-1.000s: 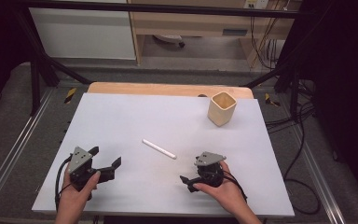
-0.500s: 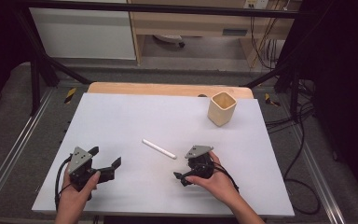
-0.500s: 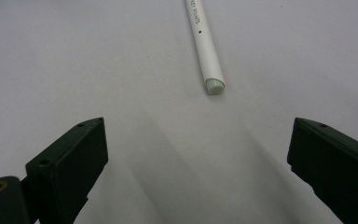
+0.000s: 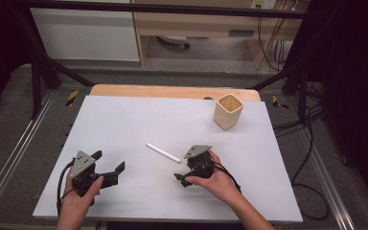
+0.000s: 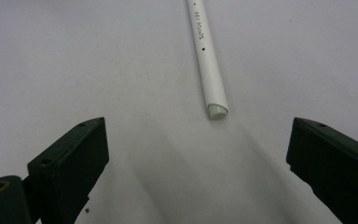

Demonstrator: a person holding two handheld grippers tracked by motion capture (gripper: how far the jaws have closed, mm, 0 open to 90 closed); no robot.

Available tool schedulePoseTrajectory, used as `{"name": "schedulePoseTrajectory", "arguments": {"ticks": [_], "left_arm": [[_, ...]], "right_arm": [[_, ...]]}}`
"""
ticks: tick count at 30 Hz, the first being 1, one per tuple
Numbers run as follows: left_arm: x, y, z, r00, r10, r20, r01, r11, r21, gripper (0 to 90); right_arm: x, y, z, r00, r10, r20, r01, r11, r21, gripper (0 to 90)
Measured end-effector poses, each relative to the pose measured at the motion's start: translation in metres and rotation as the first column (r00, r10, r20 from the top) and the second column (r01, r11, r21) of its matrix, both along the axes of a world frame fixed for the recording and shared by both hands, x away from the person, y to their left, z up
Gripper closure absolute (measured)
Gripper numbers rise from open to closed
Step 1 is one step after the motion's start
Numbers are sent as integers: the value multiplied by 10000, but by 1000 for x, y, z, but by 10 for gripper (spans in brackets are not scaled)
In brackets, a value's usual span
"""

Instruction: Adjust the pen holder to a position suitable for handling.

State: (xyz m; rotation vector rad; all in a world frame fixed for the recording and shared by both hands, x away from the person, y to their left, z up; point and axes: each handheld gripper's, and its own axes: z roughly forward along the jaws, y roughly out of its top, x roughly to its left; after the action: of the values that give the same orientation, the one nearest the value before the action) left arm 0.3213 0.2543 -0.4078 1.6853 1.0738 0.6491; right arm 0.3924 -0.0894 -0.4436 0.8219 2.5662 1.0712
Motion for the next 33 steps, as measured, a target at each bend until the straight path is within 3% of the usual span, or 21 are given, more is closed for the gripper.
{"name": "schedulePoseTrajectory", "arguments": {"ticks": [16, 20, 21, 33], "left_arm": [[0, -1, 0, 10000, -54, -7, 54, 10000, 19, 56], [0, -1, 0, 10000, -67, 2, 67, 10000, 32, 56], [0, -1, 0, 10000, -77, 4, 77, 10000, 37, 57], [0, -1, 0, 9999, -104, -1, 104, 9999, 64, 57]], "right_arm": [[14, 10, -8, 9996, -170, 215, 173, 9998, -126, 127], [19, 11, -8, 9994, -209, 276, 206, 9997, 88, 206], [21, 12, -7, 9993, -176, 341, 171, 9997, 170, 266], [29, 21, -7, 9985, 372, 397, -380, 9991, 178, 561]]}}
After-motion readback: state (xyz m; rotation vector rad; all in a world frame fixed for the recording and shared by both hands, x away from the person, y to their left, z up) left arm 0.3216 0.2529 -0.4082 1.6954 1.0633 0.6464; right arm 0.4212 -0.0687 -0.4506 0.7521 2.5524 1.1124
